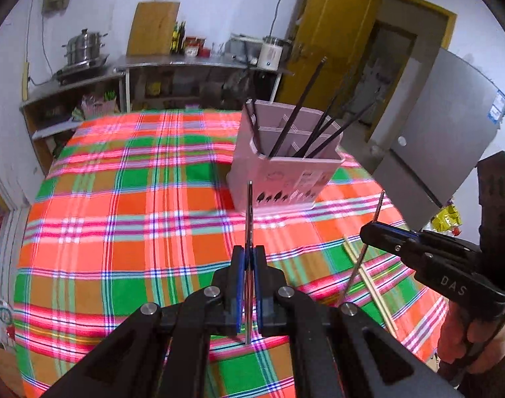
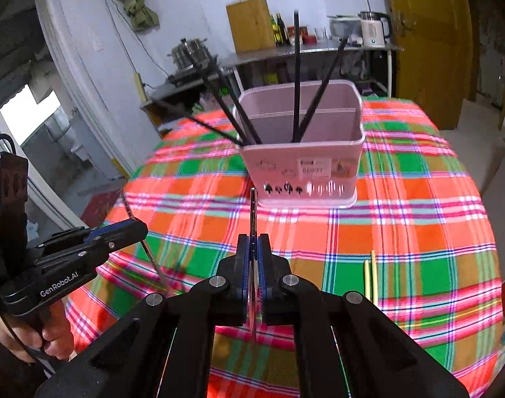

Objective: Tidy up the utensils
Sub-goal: 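Carry the held metal utensils in both tools up over the pink basket, then lower the metal utensils into the pink basket and open both tools, then withdraw both tools from the basket toward the wooden chopsticks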

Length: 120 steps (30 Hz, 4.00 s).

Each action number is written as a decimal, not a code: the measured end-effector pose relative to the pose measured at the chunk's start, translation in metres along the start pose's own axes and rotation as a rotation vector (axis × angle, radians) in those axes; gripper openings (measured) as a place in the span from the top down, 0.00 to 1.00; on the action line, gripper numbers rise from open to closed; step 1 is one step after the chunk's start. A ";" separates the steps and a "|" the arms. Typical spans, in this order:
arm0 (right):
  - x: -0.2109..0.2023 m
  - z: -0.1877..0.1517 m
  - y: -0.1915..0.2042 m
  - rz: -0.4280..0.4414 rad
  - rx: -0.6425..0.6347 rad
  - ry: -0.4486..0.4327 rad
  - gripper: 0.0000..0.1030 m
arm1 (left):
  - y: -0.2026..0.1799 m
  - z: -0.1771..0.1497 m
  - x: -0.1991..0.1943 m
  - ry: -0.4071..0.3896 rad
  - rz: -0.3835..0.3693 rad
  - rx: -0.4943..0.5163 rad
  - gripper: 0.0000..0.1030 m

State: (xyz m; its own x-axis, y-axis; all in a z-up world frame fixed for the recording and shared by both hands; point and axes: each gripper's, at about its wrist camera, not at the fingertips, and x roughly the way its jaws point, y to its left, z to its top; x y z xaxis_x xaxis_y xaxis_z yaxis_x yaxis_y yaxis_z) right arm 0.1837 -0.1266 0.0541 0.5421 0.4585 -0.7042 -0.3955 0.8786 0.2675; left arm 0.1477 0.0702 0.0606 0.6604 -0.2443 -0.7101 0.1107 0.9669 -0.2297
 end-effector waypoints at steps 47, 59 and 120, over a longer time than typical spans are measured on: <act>-0.050 0.111 -0.033 0.028 0.038 -0.263 0.96 | -0.023 0.152 0.010 -0.166 -0.164 -0.084 0.95; -0.032 0.134 -0.039 0.045 0.078 -0.297 0.96 | -0.013 0.170 0.034 -0.180 -0.139 -0.094 0.95; -0.037 0.095 -0.047 0.017 0.056 -0.287 0.87 | -0.002 0.135 0.008 -0.215 -0.096 -0.045 0.90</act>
State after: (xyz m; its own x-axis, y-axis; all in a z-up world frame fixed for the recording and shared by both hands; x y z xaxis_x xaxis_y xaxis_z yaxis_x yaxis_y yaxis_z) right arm 0.2530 -0.1719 0.1301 0.7268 0.4849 -0.4864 -0.3688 0.8730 0.3192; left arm 0.2532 0.0761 0.1448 0.7919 -0.3092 -0.5266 0.1508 0.9347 -0.3220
